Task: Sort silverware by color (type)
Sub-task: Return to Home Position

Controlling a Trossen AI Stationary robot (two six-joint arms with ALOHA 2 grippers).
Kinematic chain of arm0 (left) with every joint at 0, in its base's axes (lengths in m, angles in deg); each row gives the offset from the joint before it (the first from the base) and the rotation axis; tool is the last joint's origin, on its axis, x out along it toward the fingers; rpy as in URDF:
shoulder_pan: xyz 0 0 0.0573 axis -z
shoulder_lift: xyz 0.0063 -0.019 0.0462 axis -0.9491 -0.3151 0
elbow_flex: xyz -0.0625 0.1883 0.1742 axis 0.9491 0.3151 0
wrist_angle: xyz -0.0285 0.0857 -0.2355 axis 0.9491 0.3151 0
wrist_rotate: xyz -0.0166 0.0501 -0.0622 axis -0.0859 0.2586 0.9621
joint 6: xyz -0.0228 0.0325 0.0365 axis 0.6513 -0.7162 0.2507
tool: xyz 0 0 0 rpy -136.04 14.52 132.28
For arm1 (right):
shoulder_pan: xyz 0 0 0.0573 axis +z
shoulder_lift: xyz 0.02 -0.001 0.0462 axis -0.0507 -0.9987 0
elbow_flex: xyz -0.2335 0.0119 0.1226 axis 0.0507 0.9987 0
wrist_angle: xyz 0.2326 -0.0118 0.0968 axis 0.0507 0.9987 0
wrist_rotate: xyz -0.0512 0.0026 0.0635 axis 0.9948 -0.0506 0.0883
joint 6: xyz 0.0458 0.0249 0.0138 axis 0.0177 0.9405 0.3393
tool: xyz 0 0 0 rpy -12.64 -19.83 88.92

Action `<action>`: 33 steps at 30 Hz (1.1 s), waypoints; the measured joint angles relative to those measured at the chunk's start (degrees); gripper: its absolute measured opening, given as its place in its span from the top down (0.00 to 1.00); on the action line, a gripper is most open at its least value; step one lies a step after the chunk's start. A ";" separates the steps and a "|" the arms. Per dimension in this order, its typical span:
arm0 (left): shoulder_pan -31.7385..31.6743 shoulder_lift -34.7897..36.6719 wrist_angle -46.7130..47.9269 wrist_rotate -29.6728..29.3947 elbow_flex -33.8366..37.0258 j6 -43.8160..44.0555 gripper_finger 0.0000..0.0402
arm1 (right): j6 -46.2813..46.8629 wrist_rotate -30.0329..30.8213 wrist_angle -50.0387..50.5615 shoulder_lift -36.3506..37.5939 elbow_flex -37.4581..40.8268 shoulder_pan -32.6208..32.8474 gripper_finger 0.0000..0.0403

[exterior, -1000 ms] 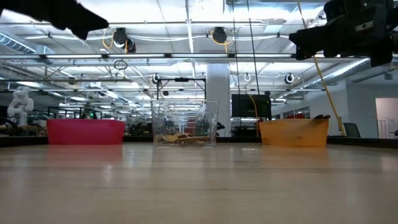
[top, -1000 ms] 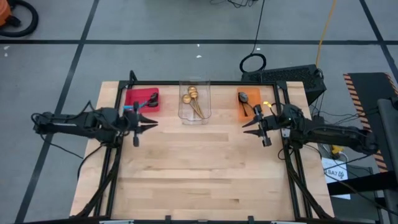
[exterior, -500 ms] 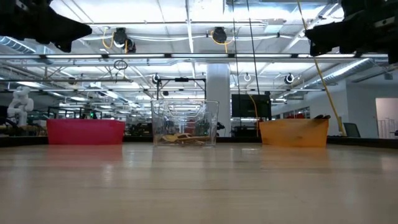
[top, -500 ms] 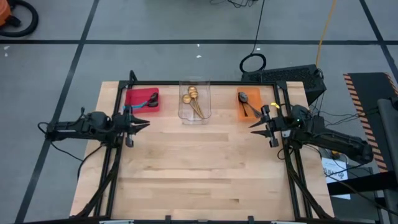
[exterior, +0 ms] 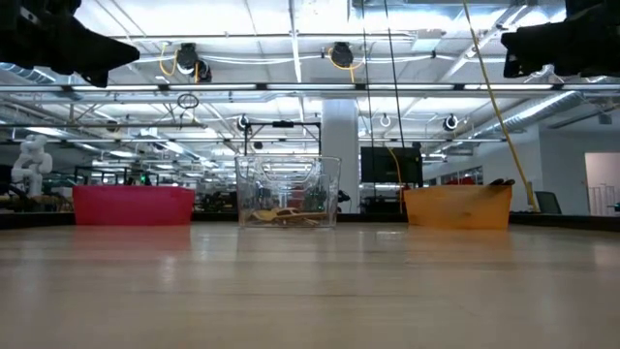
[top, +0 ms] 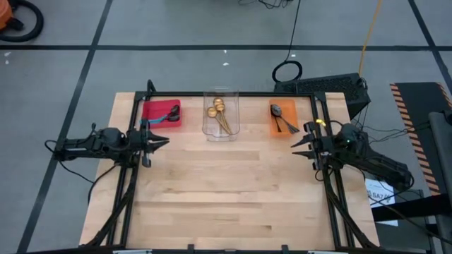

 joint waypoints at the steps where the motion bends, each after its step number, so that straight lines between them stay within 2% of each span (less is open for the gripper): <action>1: 0.00 0.00 -0.02 -0.23 -0.01 0.39 0.88 | -0.49 -0.01 -0.37 -0.05 0.25 0.00 0.77; 4: 0.00 0.00 0.52 -1.67 -0.02 0.56 0.88 | -0.84 0.05 -4.65 0.09 3.52 0.00 0.77; 7: 0.00 0.00 0.36 -3.59 -0.02 0.94 0.88 | 0.68 0.14 -11.67 -0.45 10.09 0.02 0.77; 12: -0.13 -0.24 -0.30 -3.58 -0.04 0.46 0.88 | -5.41 3.31 -7.73 -0.79 10.32 0.22 0.77; 19: -0.20 -0.59 1.01 -3.76 -0.04 8.63 0.88 | -0.96 4.66 -8.03 -0.69 10.38 0.20 0.77; 33: -0.20 -0.55 0.69 -3.81 -0.07 8.09 0.88 | -0.86 4.58 -8.03 -0.73 10.54 0.20 0.77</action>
